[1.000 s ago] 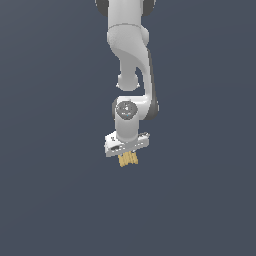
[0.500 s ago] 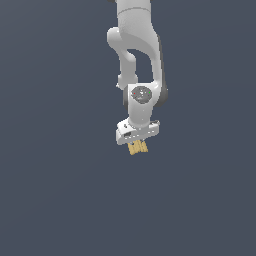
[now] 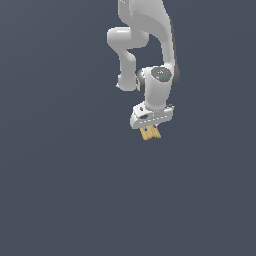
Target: Pick up the object and move it to a goal position.
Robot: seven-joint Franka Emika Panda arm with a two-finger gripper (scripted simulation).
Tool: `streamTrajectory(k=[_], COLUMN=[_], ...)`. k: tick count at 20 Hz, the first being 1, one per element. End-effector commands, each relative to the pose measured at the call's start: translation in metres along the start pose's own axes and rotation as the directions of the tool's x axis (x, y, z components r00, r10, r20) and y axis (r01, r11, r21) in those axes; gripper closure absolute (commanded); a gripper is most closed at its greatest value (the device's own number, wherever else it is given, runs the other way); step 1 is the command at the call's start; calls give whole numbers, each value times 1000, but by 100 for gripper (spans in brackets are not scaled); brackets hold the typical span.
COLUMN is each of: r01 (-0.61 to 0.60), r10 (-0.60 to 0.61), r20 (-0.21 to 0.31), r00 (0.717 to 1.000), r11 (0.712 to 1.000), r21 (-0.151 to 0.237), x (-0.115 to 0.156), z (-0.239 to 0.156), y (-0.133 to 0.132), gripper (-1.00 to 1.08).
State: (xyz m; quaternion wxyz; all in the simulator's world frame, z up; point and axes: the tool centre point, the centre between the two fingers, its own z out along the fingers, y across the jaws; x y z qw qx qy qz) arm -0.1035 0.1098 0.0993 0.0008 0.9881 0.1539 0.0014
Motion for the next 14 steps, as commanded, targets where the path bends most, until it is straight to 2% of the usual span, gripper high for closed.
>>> streamTrajectory(k=[1,7,14], r01=[-1,-1,-1], r10=[1,1,1], r20=[1,3,3], r00=[1000,1000,1000], r11=[1000,1000,1000], r21=[0,1,2], x=[-7,-17,-17], z=[-8,-20,-22], y=[-16,-40,-43], gripper=[108,108,108])
